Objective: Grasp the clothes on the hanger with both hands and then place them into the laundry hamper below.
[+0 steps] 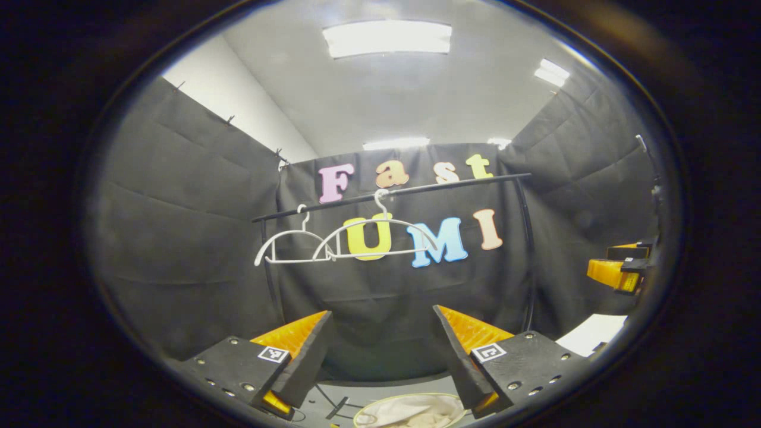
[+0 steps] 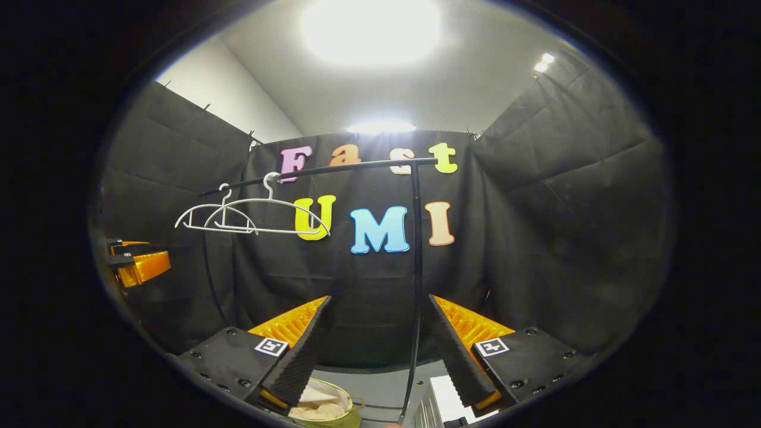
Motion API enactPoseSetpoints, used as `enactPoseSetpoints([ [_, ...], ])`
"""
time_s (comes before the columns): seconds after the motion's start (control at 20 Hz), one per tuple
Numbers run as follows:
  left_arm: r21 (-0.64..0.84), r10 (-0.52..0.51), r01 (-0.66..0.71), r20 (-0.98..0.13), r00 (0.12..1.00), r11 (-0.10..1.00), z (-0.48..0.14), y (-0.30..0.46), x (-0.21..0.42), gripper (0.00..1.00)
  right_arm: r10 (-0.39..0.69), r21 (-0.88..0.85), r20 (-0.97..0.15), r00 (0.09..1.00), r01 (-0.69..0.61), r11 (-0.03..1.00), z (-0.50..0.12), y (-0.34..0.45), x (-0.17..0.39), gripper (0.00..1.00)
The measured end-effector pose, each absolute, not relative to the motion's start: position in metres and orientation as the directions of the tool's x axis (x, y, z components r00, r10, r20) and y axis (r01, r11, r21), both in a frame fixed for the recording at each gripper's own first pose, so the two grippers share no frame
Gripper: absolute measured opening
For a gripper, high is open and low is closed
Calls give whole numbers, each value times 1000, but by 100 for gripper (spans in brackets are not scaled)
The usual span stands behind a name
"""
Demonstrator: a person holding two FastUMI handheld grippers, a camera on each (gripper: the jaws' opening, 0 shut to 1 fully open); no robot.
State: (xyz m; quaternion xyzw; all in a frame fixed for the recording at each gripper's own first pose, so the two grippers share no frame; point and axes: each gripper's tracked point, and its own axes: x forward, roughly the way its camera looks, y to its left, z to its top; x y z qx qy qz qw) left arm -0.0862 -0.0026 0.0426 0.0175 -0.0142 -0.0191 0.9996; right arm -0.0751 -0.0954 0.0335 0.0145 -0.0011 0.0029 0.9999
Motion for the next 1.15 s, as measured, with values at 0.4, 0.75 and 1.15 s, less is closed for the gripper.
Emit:
enactPoseSetpoints([
  [0.4,34,-32,31,23,999,999,42,3,-88,95,12,23,23,1000,-12,1000,39,-89,-71,98],
  [0.75,39,-26,25,29,999,999,44,6,-86,95,8,26,32,999,-9,1000,42,-86,-64,98],
  [1.15,32,-22,21,49,999,999,45,8,-77,95,18,9,44,999,-18,1000,42,-81,-55,98],
])
